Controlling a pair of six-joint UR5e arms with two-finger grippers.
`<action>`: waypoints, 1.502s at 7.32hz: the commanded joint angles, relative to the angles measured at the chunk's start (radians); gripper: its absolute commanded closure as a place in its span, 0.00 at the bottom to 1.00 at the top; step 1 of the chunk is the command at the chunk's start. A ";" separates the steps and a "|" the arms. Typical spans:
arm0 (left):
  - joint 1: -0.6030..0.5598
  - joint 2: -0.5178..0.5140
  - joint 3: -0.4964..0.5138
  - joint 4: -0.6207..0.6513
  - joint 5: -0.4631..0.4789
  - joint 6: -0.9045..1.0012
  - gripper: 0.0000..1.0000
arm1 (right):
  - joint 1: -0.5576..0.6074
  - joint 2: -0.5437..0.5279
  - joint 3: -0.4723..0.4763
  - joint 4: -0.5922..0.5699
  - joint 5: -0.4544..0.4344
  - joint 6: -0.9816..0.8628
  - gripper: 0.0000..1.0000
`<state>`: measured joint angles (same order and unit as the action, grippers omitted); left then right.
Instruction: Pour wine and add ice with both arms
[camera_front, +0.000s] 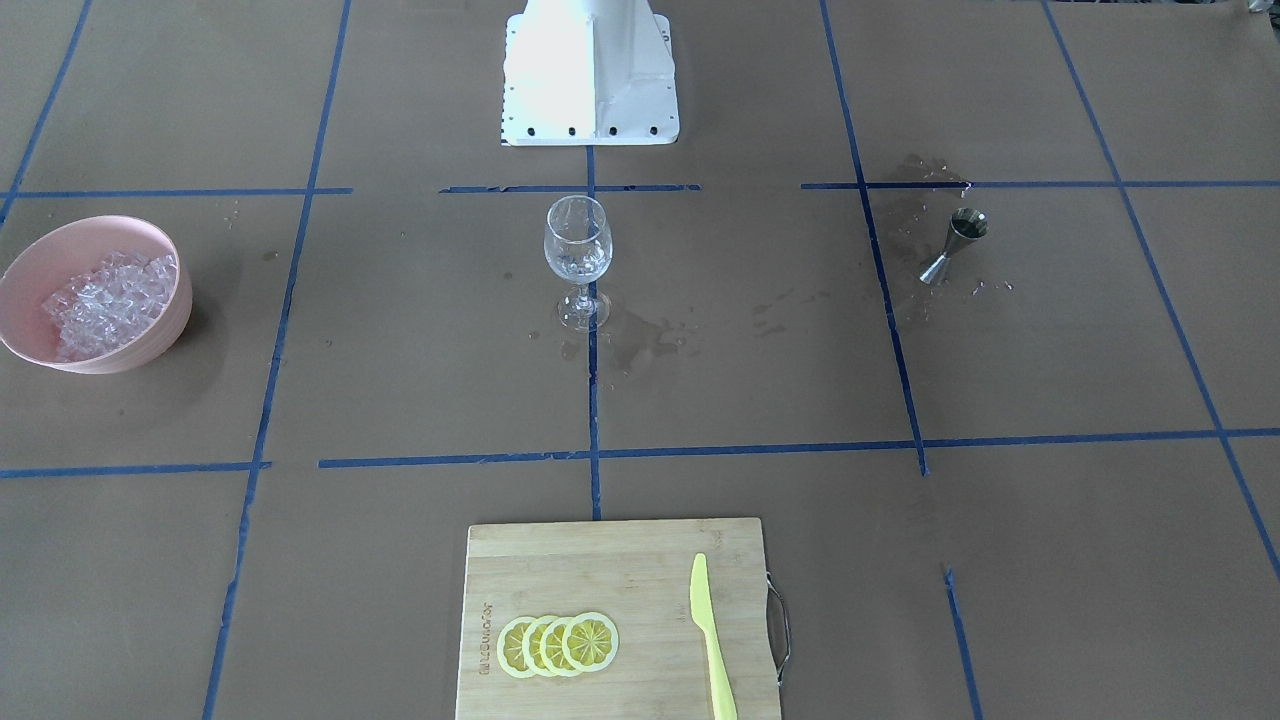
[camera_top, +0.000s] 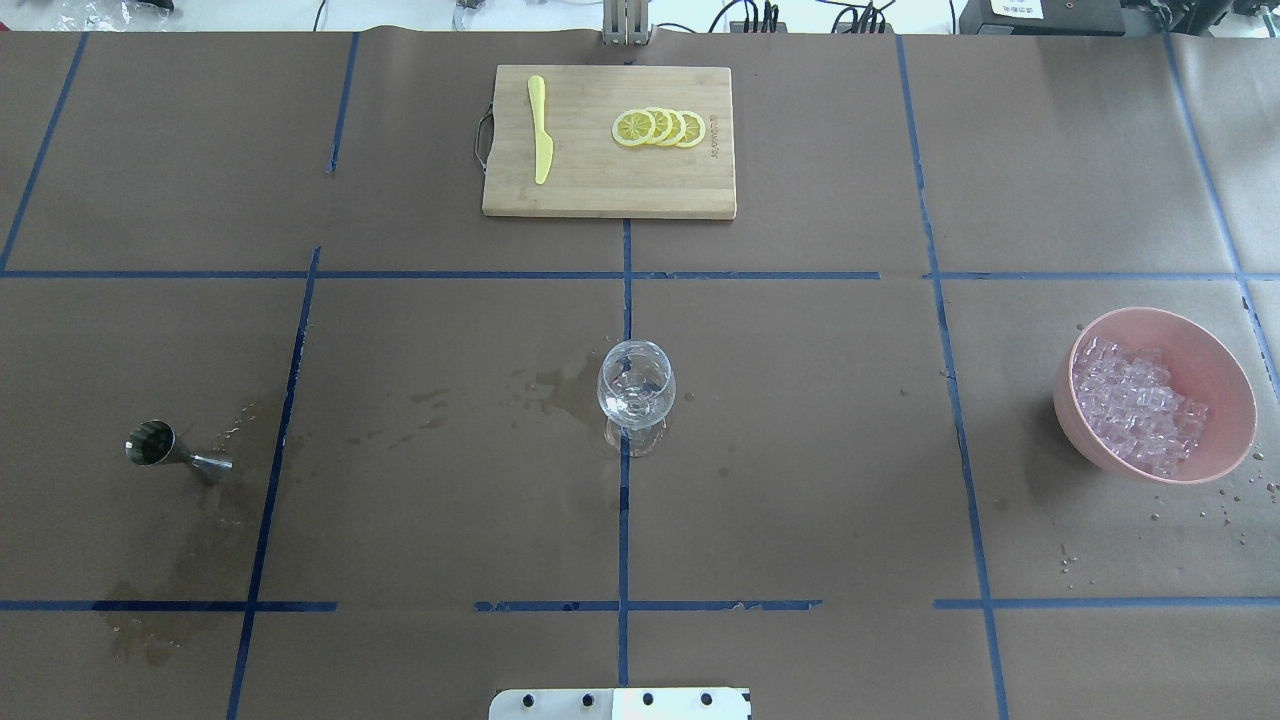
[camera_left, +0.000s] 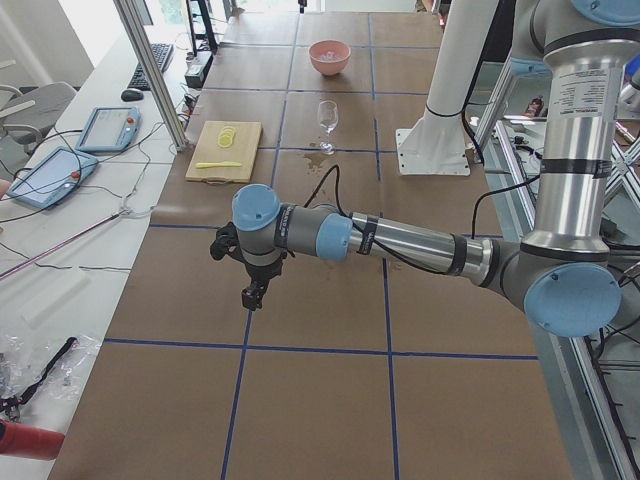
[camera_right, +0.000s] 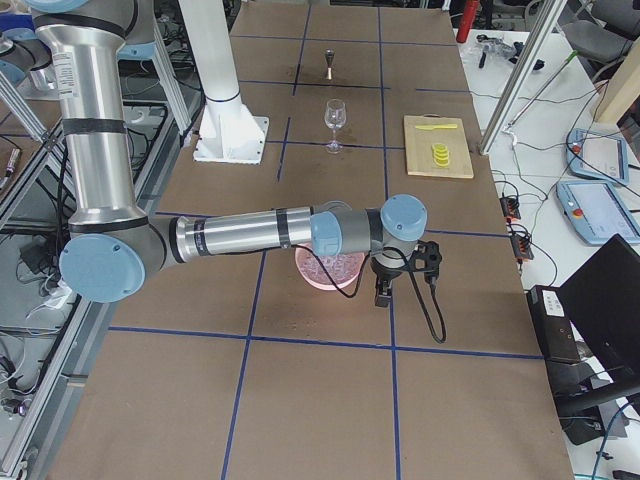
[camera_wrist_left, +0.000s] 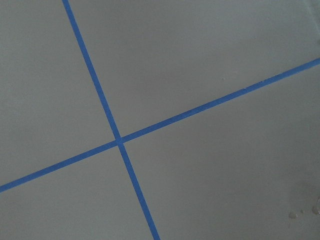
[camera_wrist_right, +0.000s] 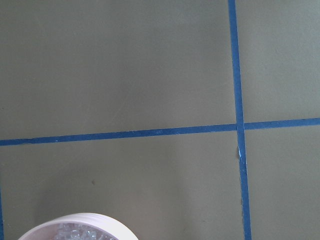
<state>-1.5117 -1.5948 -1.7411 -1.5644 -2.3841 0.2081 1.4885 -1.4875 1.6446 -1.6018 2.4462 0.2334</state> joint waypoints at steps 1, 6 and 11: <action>-0.005 0.031 -0.033 -0.019 -0.004 0.008 0.00 | -0.002 0.001 -0.003 0.000 -0.001 -0.002 0.00; 0.113 0.056 -0.293 -0.100 -0.055 -0.183 0.00 | -0.039 -0.078 0.004 0.295 0.180 0.009 0.00; 0.497 0.375 -0.379 -0.582 0.362 -0.504 0.00 | -0.088 -0.131 0.027 0.501 0.212 0.096 0.00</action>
<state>-1.1168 -1.3213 -2.1164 -1.9683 -2.1272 -0.2176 1.4071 -1.5921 1.6703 -1.1838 2.6507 0.3234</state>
